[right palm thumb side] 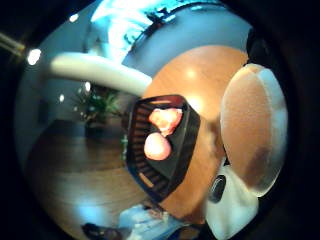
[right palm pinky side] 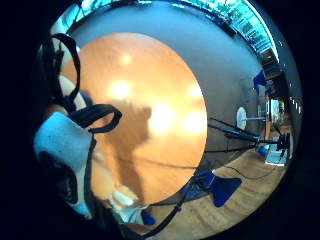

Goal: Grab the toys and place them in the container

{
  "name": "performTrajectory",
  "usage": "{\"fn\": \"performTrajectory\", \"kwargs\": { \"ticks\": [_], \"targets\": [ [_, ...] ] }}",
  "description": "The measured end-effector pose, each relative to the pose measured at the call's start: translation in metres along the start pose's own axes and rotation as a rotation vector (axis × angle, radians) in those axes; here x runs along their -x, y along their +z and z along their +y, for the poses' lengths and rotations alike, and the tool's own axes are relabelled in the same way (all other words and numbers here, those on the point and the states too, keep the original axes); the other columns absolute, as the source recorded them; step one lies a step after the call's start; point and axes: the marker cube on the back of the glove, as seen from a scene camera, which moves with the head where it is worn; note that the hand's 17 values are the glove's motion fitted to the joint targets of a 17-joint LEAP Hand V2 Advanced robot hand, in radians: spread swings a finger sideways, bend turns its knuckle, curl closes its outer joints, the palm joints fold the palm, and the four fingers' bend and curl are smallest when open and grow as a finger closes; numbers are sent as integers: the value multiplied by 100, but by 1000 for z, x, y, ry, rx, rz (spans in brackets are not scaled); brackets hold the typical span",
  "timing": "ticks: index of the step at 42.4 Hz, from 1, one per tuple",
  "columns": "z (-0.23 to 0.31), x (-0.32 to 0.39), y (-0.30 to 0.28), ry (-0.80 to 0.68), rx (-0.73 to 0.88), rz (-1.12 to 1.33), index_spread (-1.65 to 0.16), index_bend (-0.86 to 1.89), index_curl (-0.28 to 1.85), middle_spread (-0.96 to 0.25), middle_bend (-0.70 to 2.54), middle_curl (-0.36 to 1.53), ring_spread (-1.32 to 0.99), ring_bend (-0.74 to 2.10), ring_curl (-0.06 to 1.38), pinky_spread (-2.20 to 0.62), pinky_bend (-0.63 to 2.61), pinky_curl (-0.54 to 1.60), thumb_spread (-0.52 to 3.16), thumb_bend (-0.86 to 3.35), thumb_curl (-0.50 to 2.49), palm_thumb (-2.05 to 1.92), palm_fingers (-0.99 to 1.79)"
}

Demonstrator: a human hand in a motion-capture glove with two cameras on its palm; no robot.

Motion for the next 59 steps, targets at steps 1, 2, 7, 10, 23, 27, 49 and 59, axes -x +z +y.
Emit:
{"fn": "performTrajectory", "kwargs": {
  "ticks": [1,2,7,10,23,27,49,59],
  "targets": [
    [2,3,-3,-11,-6,-9,-45,85,67,-43,94,48,-61,127,76,-40,131,54,53,34,108,75,67],
    [5,5,-5,-24,-12,-18,-44,85,68,-43,95,49,-61,128,77,-40,130,53,51,33,109,73,67],
    [16,13,-19,-73,-43,-63,-43,87,73,-41,99,54,-61,129,78,-40,132,54,44,30,113,67,66],
    [22,18,-22,-95,-51,-84,-42,87,76,-40,100,57,-61,129,79,-40,134,54,40,30,115,65,66],
    [42,37,-22,-136,-56,31,-38,84,87,-36,101,66,-59,131,81,-40,139,55,27,28,122,60,58],
    [46,47,-29,-142,-59,85,-38,83,89,-35,100,69,-58,132,81,-40,139,55,25,28,124,59,56],
    [71,144,-81,-232,-94,205,-37,76,100,-31,92,79,-56,132,81,-39,142,53,20,27,132,55,50],
    [81,192,-80,-285,-86,200,-38,74,104,-31,87,83,-55,131,81,-39,142,52,20,26,135,55,50]
  ]
}}
